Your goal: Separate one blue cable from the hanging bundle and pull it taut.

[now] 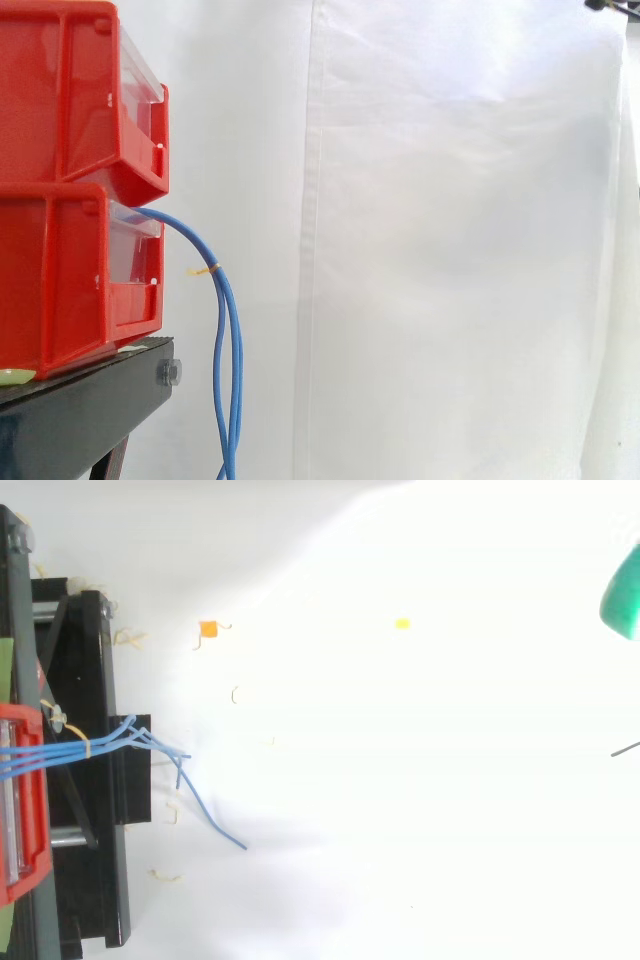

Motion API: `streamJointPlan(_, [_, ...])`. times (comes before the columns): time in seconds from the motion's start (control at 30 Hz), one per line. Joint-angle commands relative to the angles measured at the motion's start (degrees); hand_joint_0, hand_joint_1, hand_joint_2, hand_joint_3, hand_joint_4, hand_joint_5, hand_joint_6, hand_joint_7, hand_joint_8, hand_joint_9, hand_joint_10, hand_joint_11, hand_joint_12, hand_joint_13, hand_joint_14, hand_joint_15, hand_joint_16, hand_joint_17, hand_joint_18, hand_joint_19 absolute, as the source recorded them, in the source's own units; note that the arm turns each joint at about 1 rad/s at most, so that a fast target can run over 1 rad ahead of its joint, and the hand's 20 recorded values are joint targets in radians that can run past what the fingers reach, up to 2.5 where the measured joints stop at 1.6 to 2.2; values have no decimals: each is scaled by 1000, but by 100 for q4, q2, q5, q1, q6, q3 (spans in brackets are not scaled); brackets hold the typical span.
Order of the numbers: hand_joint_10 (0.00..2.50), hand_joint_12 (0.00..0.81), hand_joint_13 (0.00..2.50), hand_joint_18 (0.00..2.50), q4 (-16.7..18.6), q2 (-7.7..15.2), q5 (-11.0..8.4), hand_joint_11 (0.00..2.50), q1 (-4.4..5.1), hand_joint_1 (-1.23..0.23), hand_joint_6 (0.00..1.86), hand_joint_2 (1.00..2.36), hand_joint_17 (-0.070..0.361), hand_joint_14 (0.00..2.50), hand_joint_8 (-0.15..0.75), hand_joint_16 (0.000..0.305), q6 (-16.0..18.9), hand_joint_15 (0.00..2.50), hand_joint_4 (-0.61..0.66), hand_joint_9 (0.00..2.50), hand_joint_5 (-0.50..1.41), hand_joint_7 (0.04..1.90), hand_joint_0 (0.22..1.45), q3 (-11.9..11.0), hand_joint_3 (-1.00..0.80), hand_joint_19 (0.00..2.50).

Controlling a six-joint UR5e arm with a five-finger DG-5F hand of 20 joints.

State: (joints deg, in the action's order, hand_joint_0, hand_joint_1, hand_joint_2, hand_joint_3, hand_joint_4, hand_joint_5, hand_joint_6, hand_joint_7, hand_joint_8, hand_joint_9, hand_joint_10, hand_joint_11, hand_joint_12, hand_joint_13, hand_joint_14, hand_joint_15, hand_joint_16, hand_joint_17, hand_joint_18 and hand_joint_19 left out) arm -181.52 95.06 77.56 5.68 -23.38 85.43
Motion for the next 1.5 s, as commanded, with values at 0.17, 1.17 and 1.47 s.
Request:
streamJointPlan(0.17, [5, 419, 1625, 1883, 231, 619, -48, 139, -110, -464, 501, 1000, 153, 14, 405, 68, -668, 381, 219, 1508, -214, 602, 325, 0, -500, 186])
streamJointPlan(1.17, [9, 426, 1618, 1863, 2007, 2913, 1244, 188, -594, -473, 501, 1000, 161, 15, 372, 72, -571, 425, 196, 1464, -204, 602, 329, -1231, -500, 221])
streamJointPlan(1.47, [7, 419, 1620, 1854, 1963, 3344, 1367, 192, -559, -479, 501, 1000, 161, 14, 374, 72, -571, 436, 194, 1466, -203, 602, 331, -1855, -500, 230])
